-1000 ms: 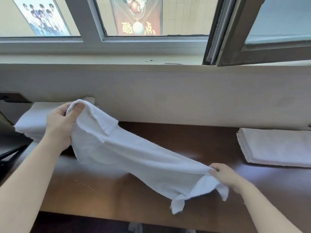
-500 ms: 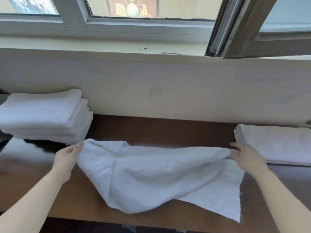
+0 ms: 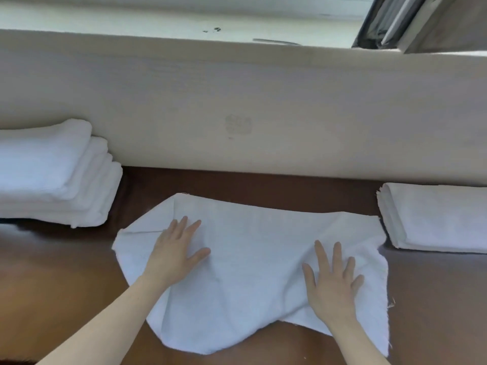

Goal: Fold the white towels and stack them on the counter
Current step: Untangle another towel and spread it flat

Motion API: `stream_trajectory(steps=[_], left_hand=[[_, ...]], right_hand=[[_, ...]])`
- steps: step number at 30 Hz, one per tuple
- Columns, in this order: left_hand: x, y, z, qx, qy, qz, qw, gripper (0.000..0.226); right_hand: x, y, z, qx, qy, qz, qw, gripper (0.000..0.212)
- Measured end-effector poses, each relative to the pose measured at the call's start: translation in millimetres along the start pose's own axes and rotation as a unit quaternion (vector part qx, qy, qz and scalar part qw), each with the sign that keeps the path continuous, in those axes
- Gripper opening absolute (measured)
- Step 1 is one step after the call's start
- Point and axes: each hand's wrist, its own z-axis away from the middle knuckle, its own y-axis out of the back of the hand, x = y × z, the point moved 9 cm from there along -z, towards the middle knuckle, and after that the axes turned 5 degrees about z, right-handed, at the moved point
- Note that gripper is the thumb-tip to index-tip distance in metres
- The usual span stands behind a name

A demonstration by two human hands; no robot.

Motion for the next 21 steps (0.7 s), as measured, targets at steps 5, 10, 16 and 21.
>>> stream_trajectory(steps=[5, 10, 16, 21], left_hand=[[-11.9, -14.3, -27.0, -0.019, 0.046, -0.068, 0.996, 0.088], [-43.3, -8.1, -43.7, -0.016, 0.086, -0.055, 0.995, 0.086], [-44.8, -0.7, -49.3, -0.013, 0.066, -0.043, 0.997, 0.077], [-10.2, -24.7, -0.1, 0.020, -0.057, -0.122, 0.991, 0.070]], right_hand=[[0.9, -17.5, -20.6, -0.019, 0.001, 0.017, 1.000, 0.067], [-3.4, -7.9, -51.9, 0.007, 0.035, 0.011, 0.999, 0.067], [-0.2, 8.6, -69.8, 0.025, 0.059, -0.005, 0.998, 0.075], [19.5, 3.6, -22.5, 0.080, 0.008, -0.028, 0.996, 0.069]])
